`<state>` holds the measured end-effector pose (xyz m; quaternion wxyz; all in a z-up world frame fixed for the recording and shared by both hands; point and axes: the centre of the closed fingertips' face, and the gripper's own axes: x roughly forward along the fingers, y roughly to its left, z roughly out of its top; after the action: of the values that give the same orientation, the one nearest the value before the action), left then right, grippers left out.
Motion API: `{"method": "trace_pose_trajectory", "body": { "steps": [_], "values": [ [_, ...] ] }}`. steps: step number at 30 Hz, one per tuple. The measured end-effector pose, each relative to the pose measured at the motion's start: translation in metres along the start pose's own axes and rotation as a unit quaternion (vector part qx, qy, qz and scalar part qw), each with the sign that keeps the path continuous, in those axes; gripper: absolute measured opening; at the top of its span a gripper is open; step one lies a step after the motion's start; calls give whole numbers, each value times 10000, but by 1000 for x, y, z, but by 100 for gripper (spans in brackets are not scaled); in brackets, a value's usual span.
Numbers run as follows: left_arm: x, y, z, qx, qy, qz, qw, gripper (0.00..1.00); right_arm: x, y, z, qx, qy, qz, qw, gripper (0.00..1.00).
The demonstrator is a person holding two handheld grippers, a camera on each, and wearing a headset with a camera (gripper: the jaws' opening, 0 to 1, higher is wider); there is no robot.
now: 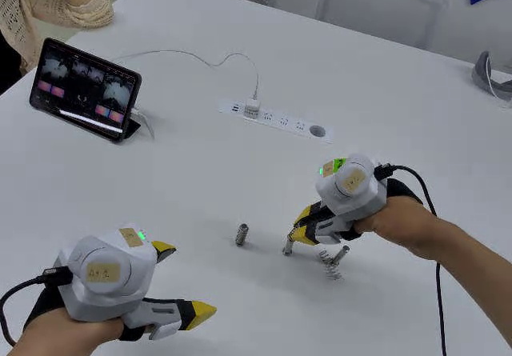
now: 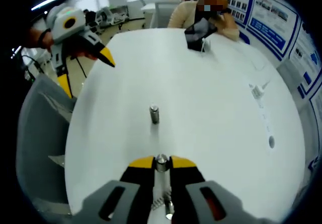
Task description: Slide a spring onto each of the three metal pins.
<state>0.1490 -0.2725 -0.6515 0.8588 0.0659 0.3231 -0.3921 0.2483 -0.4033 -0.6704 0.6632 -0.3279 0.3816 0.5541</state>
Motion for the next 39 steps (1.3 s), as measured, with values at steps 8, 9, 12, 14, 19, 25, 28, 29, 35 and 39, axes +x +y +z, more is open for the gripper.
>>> {"method": "trace_pose_trajectory", "body": {
  "steps": [8,9,12,14,19,25,28,29,35,39],
  "values": [
    [-1,0,0,-2,-1,-3,10000,67,2,2,-6,-178,211,15,9996,13],
    [-1,0,-1,-9,1,-5,10000,67,2,2,-7,-184,216,16,9996,13],
    [-1,-1,-3,-15,15,-8,10000,67,4,0,-6,-187,218,19,9996,13],
    [0,-1,-4,-19,21,-15,10000,67,6,0,-6,-180,216,41,9996,13],
    [-2,-1,-4,-22,27,-3,10000,67,13,2,-9,-243,285,81,9993,13],
    [-4,3,-3,-61,13,38,10000,66,21,2,-13,-297,355,146,9988,13],
    [-4,3,-4,-71,20,39,10000,66,24,1,-14,-269,358,173,9988,13],
    [-4,3,-4,-67,28,43,10000,66,26,1,-15,-267,367,181,9988,13],
    [-4,3,-6,-78,46,48,9999,66,33,2,-21,-257,432,238,9985,13],
    [-3,3,-6,-85,53,47,9999,66,36,2,-24,-246,469,268,9982,13]
  ]
}}
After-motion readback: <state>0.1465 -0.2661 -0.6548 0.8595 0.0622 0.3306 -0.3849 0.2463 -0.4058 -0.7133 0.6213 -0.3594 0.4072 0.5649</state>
